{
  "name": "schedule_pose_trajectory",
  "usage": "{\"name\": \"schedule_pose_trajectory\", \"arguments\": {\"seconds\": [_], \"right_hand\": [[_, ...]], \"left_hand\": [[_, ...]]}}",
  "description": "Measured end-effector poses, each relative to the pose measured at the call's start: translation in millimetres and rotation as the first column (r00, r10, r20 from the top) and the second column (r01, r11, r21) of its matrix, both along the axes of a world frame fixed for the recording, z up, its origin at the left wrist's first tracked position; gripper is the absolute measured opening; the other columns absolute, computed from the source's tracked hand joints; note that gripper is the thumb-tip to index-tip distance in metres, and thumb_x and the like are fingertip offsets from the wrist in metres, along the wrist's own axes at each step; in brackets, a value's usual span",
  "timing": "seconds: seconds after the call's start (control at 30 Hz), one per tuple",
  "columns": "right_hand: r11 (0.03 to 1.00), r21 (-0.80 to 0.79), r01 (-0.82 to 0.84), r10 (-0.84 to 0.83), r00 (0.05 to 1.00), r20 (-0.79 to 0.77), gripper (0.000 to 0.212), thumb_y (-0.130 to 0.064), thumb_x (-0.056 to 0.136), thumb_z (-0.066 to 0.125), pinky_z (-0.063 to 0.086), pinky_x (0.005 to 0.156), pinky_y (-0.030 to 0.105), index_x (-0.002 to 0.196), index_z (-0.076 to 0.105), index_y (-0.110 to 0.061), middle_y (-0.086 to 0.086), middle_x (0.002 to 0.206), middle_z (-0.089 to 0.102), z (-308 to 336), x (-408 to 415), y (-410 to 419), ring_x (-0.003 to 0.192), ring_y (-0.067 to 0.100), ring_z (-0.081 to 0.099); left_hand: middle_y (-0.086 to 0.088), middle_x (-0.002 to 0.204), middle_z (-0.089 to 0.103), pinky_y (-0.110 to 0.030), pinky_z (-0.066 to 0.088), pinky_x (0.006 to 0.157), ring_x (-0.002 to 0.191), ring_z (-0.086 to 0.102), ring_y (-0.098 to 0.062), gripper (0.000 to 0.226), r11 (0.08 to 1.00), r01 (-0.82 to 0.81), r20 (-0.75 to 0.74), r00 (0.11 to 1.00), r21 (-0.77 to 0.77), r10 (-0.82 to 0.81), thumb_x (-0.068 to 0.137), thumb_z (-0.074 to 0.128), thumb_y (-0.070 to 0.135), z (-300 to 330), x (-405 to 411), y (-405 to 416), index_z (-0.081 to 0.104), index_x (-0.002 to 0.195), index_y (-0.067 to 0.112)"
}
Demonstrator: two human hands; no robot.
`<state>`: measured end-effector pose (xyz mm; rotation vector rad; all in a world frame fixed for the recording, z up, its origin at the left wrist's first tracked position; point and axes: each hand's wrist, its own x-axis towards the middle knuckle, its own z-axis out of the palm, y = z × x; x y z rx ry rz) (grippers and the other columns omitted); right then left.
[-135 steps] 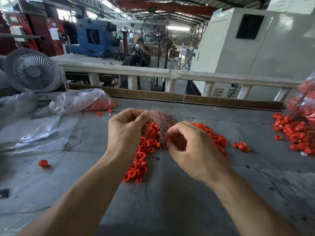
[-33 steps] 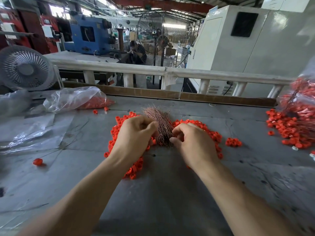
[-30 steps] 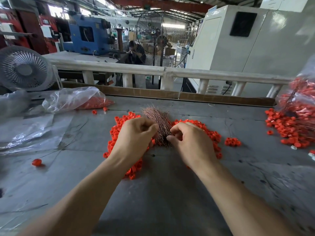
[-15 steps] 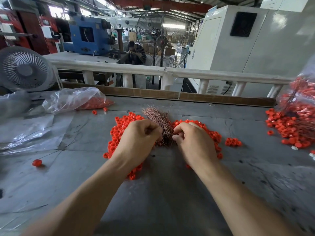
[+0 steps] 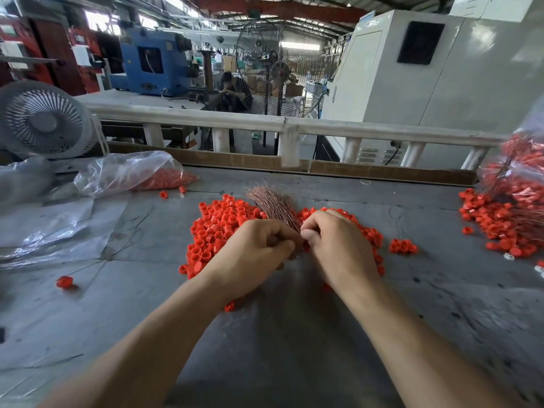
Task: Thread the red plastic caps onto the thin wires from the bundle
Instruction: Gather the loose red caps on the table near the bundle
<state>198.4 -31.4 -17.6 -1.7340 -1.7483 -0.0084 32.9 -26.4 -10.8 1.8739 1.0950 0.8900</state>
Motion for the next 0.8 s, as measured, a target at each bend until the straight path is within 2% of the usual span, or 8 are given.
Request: {"name": "schedule_pose_trajectory", "arguments": {"seconds": [0.07,0.13,0.27,0.4,0.53,0.6,0.7,0.8], "right_hand": [[1.0,0.027,0.003,-0.002,1.0,-0.029,0.007,-0.021,0.094,0.07,0.049,0.078,0.037,0.089,0.067,-0.024,-0.008,0.097,0.063,0,0,-1,0.093,0.018,0.061],[0.998,0.068,-0.005,0.01,0.998,-0.064,0.009,-0.018,0.094,0.07,0.049,0.077,0.035,0.086,0.067,-0.024,-0.009,0.095,0.062,1,-1,-2,0.091,0.015,0.06],[0.984,0.179,-0.007,0.035,0.988,-0.153,0.011,-0.017,0.094,0.068,0.047,0.077,0.032,0.084,0.067,-0.021,-0.009,0.092,0.064,4,0,-4,0.088,0.012,0.06],[0.951,0.302,-0.065,0.128,0.973,-0.194,0.01,-0.017,0.091,0.073,0.04,0.072,0.009,0.084,0.069,-0.021,-0.01,0.086,0.067,13,-2,-13,0.082,0.007,0.058],[0.918,0.344,-0.197,0.26,0.955,-0.146,0.007,-0.015,0.089,0.077,0.042,0.071,0.008,0.086,0.072,-0.018,-0.01,0.083,0.068,16,-9,-19,0.079,0.006,0.061],[0.906,0.341,-0.252,0.316,0.937,-0.147,0.008,-0.014,0.088,0.078,0.043,0.07,0.009,0.086,0.072,-0.018,-0.012,0.083,0.068,16,-12,-19,0.078,0.003,0.063],[0.908,0.304,-0.29,0.35,0.921,-0.167,0.009,-0.016,0.087,0.079,0.042,0.066,0.007,0.086,0.072,-0.021,-0.018,0.078,0.066,13,-13,-19,0.073,-0.001,0.062],[0.92,0.239,-0.312,0.372,0.888,-0.271,0.011,-0.019,0.089,0.078,0.041,0.058,0.008,0.084,0.071,-0.026,-0.021,0.07,0.065,8,-13,-19,0.065,-0.001,0.061]], "left_hand": [[-0.006,0.092,0.078,-0.041,0.057,0.08,0.084,0.072,-0.025,0.023,1.0,0.02,-0.023,1.0,0.02,-0.02,0.097,0.061,0.005,0,1,-1,0.076,0.11,0.018],[-0.003,0.096,0.078,-0.041,0.058,0.086,0.091,0.073,-0.019,0.025,0.999,0.048,-0.027,0.998,0.017,-0.048,0.096,0.062,0.005,1,1,-2,0.075,0.114,0.018],[0.005,0.102,0.077,-0.022,0.055,0.081,0.093,0.071,-0.005,0.027,0.998,0.055,-0.004,0.998,0.008,-0.055,0.098,0.061,0.005,2,-1,-3,0.073,0.119,0.017],[-0.012,0.102,0.077,-0.031,0.057,0.07,0.089,0.071,-0.027,0.02,0.996,0.005,0.159,0.987,-0.084,0.008,0.104,0.057,0.016,5,2,-2,0.075,0.112,0.011],[-0.026,0.099,0.073,-0.053,0.052,0.077,0.084,0.062,-0.032,0.024,0.988,-0.048,0.387,0.916,-0.148,0.102,0.102,0.061,0.027,6,-1,1,0.078,0.1,0.01],[-0.033,0.1,0.069,-0.056,0.05,0.083,0.084,0.062,-0.033,0.021,0.981,-0.041,0.47,0.873,-0.187,0.126,0.099,0.065,0.027,5,-3,3,0.078,0.098,0.01],[-0.026,0.089,0.072,-0.054,0.051,0.086,0.083,0.064,-0.033,0.016,0.974,-0.017,0.553,0.821,-0.225,0.142,0.094,0.069,0.021,3,-4,7,0.078,0.092,0.008],[-0.019,0.084,0.071,-0.047,0.05,0.083,0.08,0.063,-0.032,0.014,0.976,-0.034,0.575,0.803,-0.215,0.154,0.093,0.069,0.02,3,-5,9,0.078,0.085,0.013]]}}
